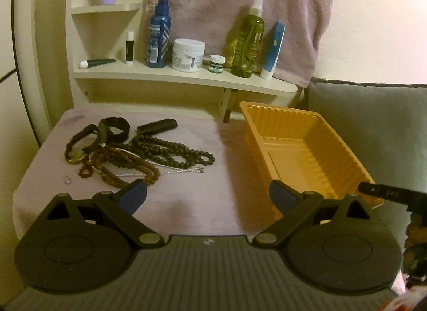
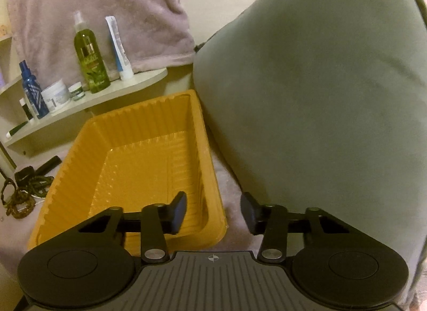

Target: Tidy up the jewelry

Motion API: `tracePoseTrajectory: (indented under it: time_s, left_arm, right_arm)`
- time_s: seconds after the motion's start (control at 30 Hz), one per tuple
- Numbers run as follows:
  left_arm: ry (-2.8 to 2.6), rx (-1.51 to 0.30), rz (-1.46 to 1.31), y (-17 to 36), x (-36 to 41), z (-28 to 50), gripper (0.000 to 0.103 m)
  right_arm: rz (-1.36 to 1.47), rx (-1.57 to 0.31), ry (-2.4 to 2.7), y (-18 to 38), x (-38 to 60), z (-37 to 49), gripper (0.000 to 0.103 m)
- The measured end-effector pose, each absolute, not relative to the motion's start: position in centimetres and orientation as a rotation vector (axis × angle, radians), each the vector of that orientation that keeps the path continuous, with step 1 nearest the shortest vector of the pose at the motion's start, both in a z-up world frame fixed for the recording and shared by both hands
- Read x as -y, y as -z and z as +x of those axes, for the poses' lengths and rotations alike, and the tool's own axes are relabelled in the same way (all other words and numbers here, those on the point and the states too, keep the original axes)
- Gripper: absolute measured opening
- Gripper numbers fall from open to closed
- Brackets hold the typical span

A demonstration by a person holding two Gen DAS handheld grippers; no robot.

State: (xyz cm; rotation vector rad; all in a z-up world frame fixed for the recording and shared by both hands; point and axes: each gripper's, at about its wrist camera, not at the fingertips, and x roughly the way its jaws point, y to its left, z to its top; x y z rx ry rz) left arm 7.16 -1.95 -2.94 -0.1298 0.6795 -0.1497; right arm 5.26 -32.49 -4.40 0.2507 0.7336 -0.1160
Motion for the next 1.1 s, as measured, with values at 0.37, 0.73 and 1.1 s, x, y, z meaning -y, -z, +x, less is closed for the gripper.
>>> tracePoseTrajectory:
  time_s: [0.37, 0.73, 1.1]
  left_arm:
    - [0.135, -0.714, -0.18, 3.6, 1.9, 8.5, 0.097]
    - [0.137, -0.723, -0.185, 3.9, 1.6, 8.5, 0.097]
    - [0.09, -0.71, -0.125, 4.4, -1.2, 8.2, 0.094]
  right_arm:
    - [0.302, -0.758, 0.083, 5.9, 32.6, 6.7, 0.026]
    - [0.308, -0.765, 0.079, 5.7, 32.3, 7.0, 0.008]
    - [0.188, -0.731, 0.099, 2.5, 30.0, 7.1, 0.005]
